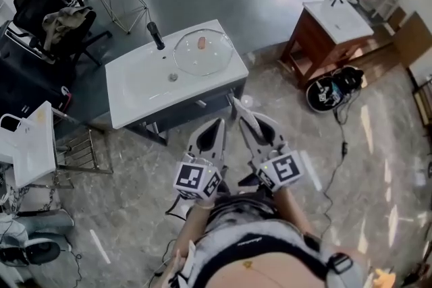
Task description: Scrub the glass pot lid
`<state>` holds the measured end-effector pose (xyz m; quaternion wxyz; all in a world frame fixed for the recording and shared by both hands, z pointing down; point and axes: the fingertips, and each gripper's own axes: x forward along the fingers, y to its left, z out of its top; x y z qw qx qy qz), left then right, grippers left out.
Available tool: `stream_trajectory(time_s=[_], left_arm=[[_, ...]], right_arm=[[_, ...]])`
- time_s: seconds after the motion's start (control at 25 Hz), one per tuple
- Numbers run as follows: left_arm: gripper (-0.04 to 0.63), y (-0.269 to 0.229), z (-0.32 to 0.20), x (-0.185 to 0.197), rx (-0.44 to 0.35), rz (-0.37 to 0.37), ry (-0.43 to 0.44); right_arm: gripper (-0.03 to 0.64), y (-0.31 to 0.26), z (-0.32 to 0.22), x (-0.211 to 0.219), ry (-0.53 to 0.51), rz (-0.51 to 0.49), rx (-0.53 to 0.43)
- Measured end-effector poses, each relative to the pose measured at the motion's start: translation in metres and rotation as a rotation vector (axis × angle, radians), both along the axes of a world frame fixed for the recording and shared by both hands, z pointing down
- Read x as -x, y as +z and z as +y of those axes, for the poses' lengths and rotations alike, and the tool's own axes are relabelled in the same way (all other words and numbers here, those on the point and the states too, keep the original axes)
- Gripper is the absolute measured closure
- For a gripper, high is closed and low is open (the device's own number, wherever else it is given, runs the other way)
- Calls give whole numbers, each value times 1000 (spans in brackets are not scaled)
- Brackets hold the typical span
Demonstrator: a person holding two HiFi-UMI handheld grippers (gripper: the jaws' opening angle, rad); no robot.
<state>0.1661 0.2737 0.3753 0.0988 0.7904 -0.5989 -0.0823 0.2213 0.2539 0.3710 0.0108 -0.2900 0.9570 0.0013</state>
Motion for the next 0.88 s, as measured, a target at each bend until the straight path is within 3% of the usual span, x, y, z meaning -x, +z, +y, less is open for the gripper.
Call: stream_trajectory(time_s=[0.32,0.88], left_arm=[[597,-6,-20,52,-43,3,9],[597,12,-46,85,17,6,71]], right_arm=[[538,0,-19,47,26,-18,27],[538,11,-49,80,96,15,53]])
